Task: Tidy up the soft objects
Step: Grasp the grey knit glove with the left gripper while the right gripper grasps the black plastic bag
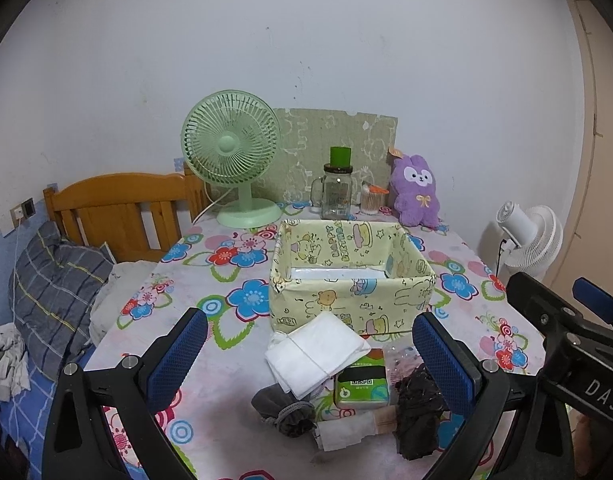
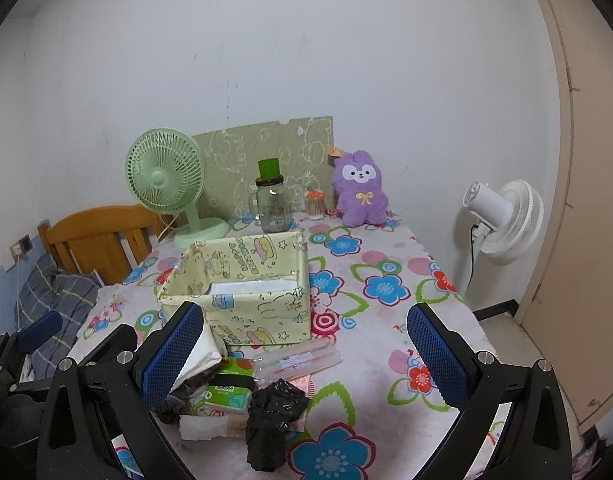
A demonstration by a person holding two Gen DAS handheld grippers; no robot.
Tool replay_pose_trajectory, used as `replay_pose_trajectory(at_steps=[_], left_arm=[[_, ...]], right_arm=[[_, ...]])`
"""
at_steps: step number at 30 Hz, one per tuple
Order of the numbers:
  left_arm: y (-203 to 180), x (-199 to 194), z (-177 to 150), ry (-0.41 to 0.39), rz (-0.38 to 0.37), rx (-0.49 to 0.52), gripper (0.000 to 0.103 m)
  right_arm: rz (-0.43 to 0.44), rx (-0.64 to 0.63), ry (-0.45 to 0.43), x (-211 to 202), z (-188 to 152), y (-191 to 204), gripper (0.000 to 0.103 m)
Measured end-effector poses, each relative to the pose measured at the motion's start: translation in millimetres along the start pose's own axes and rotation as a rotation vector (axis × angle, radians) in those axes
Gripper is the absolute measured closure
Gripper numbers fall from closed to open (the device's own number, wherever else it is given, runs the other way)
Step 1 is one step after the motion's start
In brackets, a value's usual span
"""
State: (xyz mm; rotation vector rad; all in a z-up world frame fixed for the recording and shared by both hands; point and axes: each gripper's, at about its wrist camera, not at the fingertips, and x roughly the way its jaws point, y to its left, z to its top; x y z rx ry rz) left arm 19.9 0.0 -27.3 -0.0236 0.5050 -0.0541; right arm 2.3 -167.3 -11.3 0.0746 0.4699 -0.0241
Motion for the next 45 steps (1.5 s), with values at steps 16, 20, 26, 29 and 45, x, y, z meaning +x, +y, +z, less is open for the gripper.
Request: replay_pose_trajectory(at_steps=[16,20,26,29,45], left_arm=[[1.6,46.1,-29.4,0.096,-0.025,-0.029,0.002],[3.2,53.4,-38.4,0.123,-0.030,-0.034,0.002],[3.6,59.8,-53.4,0.147,-0.016,-0.027,0.003],[4.2,63.1,-61.4,0.163,-0.021,-0.025,0.004],[9.9,81.7,-80.1,0.245,0.046,-0.031,0.012]], right_arm=[[0.016,0.000,0.048,40.1,-32.6,3.6,0.001],[0.016,-0.012,0.076,49.7,-39.5,7.6,0.003],[0.020,-0.028,0.111,61.1,-53.2,13.8,0.006],[0.015,-0.041,0.133,67.4,-58.8,17.5,0.007],[0.023,-0.028,0.234,90.6,-84.8,25.2,0.024]])
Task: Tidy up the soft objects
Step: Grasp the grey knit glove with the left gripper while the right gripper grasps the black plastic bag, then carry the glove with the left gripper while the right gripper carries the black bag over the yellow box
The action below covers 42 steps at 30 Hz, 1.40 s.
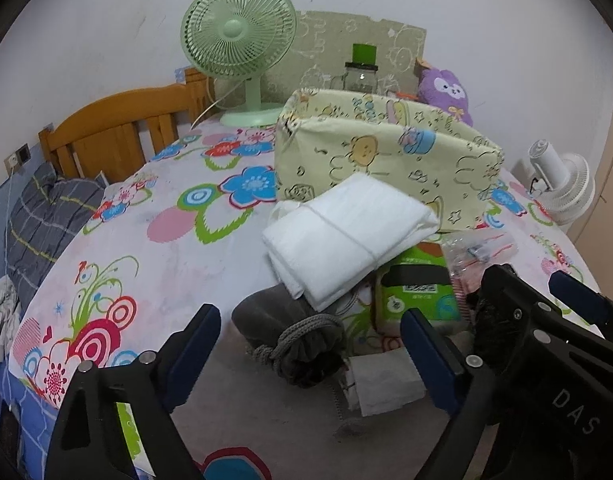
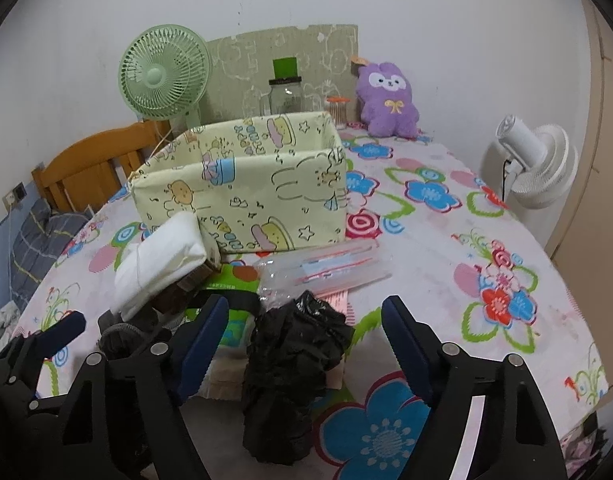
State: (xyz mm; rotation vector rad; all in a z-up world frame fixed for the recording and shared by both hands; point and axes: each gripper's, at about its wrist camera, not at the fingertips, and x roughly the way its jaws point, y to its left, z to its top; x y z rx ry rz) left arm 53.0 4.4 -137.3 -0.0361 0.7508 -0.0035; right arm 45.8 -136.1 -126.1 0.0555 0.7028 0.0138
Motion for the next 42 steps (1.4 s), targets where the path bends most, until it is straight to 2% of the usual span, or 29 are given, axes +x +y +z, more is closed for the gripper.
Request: replay_pose_trajectory(at_steps=[3,6,8,10,13,22,42], left_arm=[[1.8,5.5,-1.7,0.022,0.011,-0.007,0.019],[2.6,9.9,-3.9,0.042,0.013,-0.013,0.026],[1.1,10.8,-5.0,0.041,0.025,-0.006,0.033],[0.8,10.6,-4.9,0.044,0.025,-0.006,0.045],[3.5,10.3,-4.1,0.048,0.012,-0.024,0.049],[5.2,-5.4,4.3,0.005,0.006,-0.037,0.053],[-8.7,-46.8,45.5,-0.093,-0.010,-0.015,0.055]], right_arm=[[-0.002,0.011,0.029,5.6,-2.6,1.2,0.028],[0.006,0.016,0.054,10.9,-5.0,2.9,0.037],[0.008,0.010,0.066,13.8,-6.5,5.8,0.047],[0.009,0.006,0.067,14.5,-7.1,7.8,0.050],[0.011,0.002,0.062,12.8,-6.7,10.3,0.055],[0.017,-0.010,0.043,3.7,-2.5,15.0,0.057],[0.030,0.035,-0.063,-42.0,38.4,5.1,0.057]])
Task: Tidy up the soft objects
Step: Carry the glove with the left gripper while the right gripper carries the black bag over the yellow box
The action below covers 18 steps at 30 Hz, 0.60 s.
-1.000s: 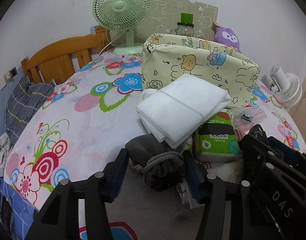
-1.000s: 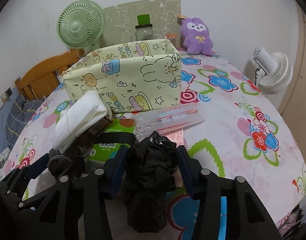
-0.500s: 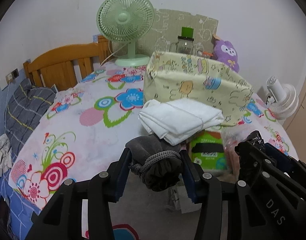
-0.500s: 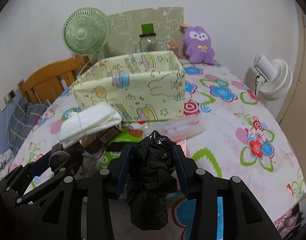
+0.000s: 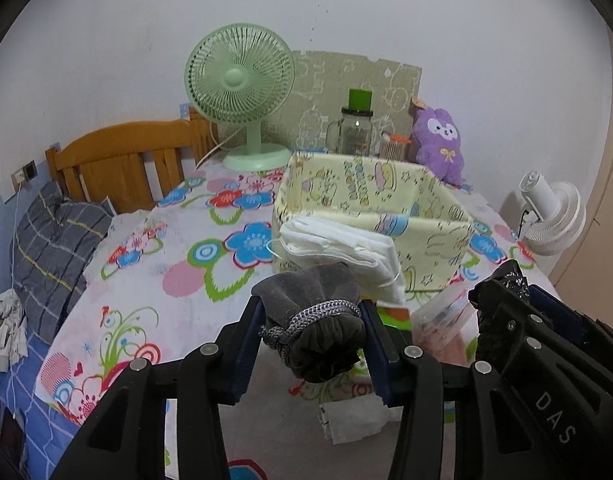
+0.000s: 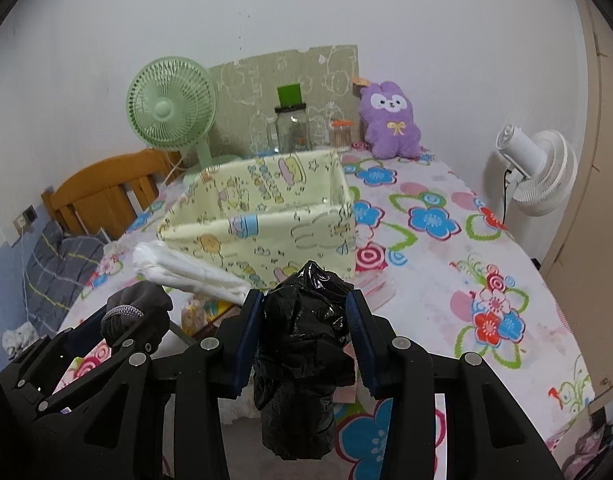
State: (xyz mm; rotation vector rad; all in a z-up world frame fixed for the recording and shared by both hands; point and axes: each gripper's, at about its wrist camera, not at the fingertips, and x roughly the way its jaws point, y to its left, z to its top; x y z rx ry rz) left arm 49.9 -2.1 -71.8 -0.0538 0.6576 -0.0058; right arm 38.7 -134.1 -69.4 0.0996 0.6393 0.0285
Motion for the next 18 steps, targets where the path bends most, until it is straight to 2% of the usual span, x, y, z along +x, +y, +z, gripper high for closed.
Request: replay_pose_trajectory(at_steps=[18], left_arm=[[-14.2,-20.5,36.0,-0.057,-0.008,0.021,0.055]], right_arm=[[-0.008,0.023,-0.068,-22.7,35.8,-6.8,0.057]])
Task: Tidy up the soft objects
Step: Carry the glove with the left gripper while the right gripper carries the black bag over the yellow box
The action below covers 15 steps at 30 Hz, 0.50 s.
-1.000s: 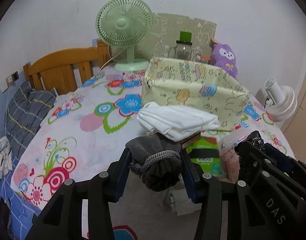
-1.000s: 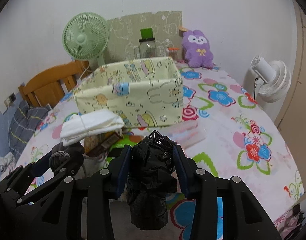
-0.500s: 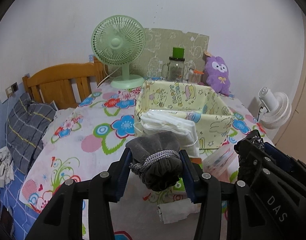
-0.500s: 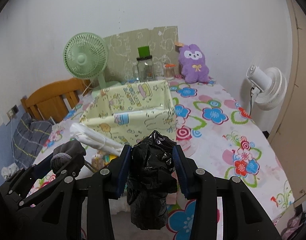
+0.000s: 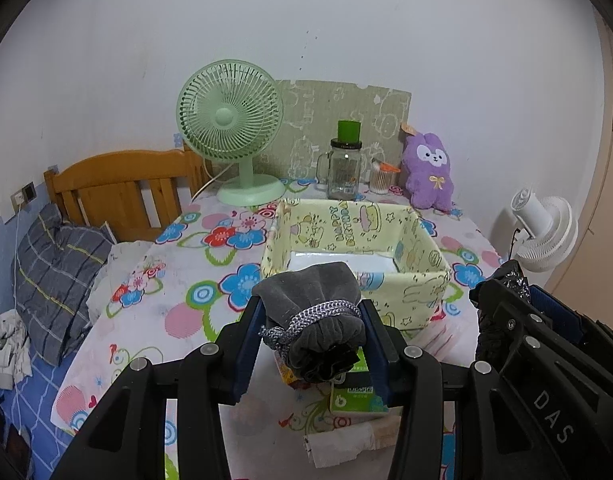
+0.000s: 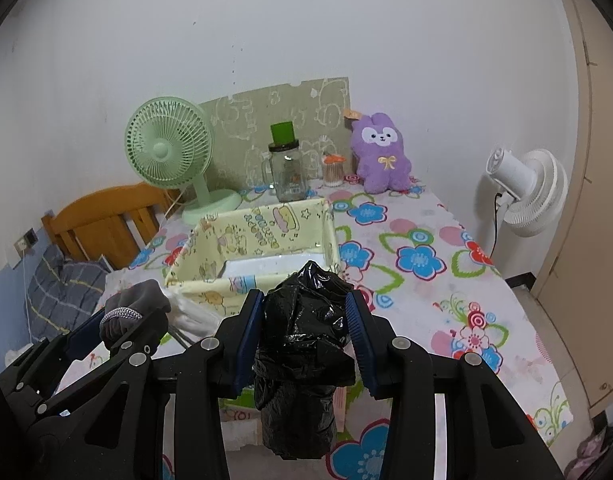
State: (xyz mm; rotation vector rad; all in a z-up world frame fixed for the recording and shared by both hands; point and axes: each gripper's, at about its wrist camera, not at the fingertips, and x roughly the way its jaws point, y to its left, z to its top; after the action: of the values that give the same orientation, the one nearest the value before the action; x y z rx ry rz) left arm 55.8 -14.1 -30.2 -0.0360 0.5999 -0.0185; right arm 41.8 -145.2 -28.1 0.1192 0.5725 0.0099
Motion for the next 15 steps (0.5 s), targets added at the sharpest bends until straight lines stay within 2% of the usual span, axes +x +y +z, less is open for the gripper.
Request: replay_pose_trajectory(at_steps=[15], left_arm=[[-4.3,15.5,21.0,0.009,-0.001,0.004,0.055]], right_arm=[[-0.002,0.018,-0.002,18.1,21.0,-4.1,0.057]])
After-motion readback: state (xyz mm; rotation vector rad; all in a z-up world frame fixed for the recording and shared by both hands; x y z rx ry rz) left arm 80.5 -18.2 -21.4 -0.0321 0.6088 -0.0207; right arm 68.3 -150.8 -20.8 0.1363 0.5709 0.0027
